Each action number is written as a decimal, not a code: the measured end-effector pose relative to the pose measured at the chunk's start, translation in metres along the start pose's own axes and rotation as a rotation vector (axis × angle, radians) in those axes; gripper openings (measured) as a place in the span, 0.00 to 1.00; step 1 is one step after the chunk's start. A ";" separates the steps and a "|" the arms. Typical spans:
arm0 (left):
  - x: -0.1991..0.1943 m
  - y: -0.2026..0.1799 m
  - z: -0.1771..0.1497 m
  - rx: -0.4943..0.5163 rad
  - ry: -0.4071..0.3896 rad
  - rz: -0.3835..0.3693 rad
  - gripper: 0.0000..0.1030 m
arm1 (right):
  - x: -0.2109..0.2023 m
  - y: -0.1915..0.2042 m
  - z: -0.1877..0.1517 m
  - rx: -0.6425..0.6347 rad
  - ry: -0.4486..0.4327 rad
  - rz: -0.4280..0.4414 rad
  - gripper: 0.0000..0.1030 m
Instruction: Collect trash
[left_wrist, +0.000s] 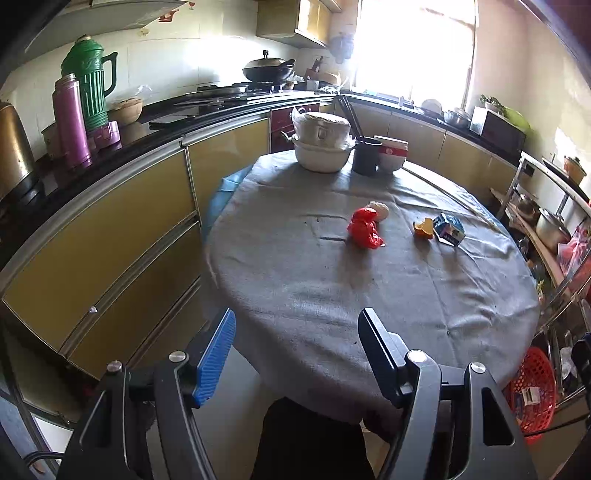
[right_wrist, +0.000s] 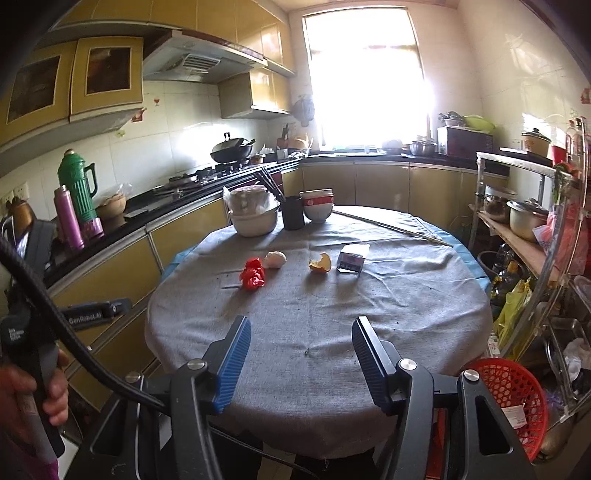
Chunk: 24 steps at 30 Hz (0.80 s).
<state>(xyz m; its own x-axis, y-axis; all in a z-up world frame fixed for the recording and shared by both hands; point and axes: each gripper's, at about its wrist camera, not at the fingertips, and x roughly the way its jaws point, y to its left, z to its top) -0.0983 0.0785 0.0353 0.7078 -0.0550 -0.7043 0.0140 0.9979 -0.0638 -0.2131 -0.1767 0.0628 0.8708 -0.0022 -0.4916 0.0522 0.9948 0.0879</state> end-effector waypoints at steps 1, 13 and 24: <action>0.001 0.000 0.000 0.001 0.004 0.001 0.68 | 0.001 -0.001 -0.001 0.005 0.002 -0.002 0.59; 0.004 0.004 0.001 -0.009 0.007 0.013 0.68 | 0.008 -0.005 0.007 0.012 0.002 0.001 0.59; 0.021 0.008 0.002 -0.022 0.071 0.085 0.68 | 0.002 -0.031 0.034 0.047 -0.062 0.002 0.59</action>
<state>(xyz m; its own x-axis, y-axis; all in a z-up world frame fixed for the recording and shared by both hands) -0.0819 0.0852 0.0210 0.6539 0.0267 -0.7561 -0.0597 0.9981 -0.0163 -0.1962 -0.2115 0.0887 0.8996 -0.0081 -0.4366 0.0722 0.9888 0.1303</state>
